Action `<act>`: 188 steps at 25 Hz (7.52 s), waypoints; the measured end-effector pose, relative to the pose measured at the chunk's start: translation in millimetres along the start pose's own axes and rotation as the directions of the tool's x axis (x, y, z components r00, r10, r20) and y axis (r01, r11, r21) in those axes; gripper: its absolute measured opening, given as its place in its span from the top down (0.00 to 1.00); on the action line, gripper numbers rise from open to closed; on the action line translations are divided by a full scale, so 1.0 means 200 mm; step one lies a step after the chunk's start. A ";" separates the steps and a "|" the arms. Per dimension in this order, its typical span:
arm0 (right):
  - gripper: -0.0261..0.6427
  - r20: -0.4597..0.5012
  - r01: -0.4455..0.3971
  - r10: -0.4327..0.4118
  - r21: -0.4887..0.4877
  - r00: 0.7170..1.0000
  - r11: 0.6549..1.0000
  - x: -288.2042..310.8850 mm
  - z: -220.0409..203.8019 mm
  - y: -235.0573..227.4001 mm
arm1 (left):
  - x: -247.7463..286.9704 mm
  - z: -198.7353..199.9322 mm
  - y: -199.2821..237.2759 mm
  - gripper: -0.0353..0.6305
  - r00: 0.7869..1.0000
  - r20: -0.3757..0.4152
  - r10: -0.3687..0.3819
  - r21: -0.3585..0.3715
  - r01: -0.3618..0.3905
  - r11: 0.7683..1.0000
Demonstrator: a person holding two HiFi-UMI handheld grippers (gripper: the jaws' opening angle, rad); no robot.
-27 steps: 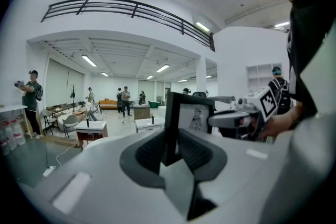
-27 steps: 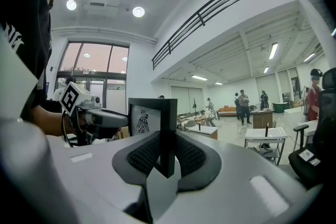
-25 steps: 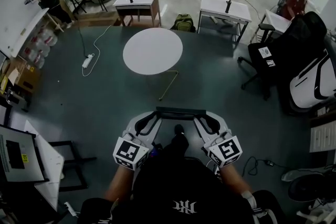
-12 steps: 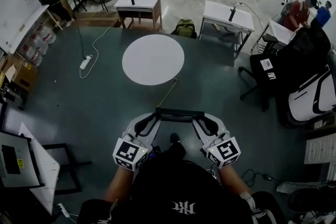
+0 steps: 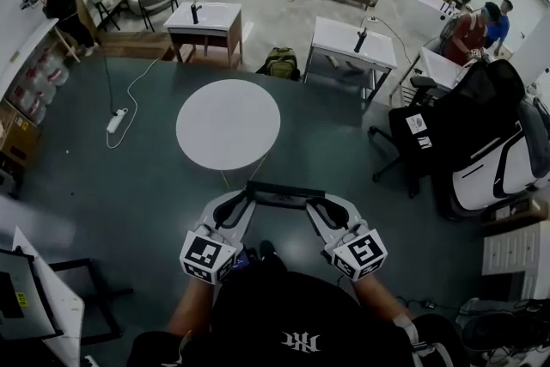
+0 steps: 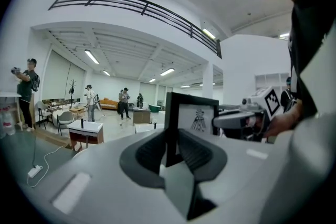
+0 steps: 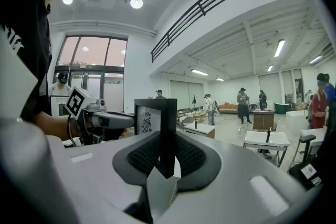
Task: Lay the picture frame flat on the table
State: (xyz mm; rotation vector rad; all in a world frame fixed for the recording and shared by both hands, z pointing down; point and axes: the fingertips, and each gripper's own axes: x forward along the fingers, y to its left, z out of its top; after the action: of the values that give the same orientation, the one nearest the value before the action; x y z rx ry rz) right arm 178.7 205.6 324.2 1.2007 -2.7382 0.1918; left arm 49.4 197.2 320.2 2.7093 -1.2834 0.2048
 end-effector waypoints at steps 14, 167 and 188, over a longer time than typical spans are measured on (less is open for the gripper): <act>0.84 -0.021 0.046 -0.047 -0.018 0.999 0.999 0.30 0.08 -0.38 | 0.43 0.06 0.26 0.83 0.999 0.003 -0.049 -0.011 0.049 0.999; 0.84 -0.554 0.058 0.210 0.426 0.806 0.903 3.71 -1.73 -1.13 | 1.72 -1.93 3.16 0.84 0.825 -0.566 0.003 -0.406 -0.282 0.869; 0.80 -0.575 0.092 0.081 0.265 0.814 0.960 3.76 -1.79 -1.21 | 1.83 -1.98 3.20 0.83 0.802 -0.588 0.111 -0.234 -0.299 0.925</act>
State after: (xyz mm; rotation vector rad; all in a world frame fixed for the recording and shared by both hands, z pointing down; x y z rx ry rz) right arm -118.1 -435.7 827.2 0.9873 -2.2045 0.8292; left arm -242.1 -409.5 815.6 2.0021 -1.2786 0.7044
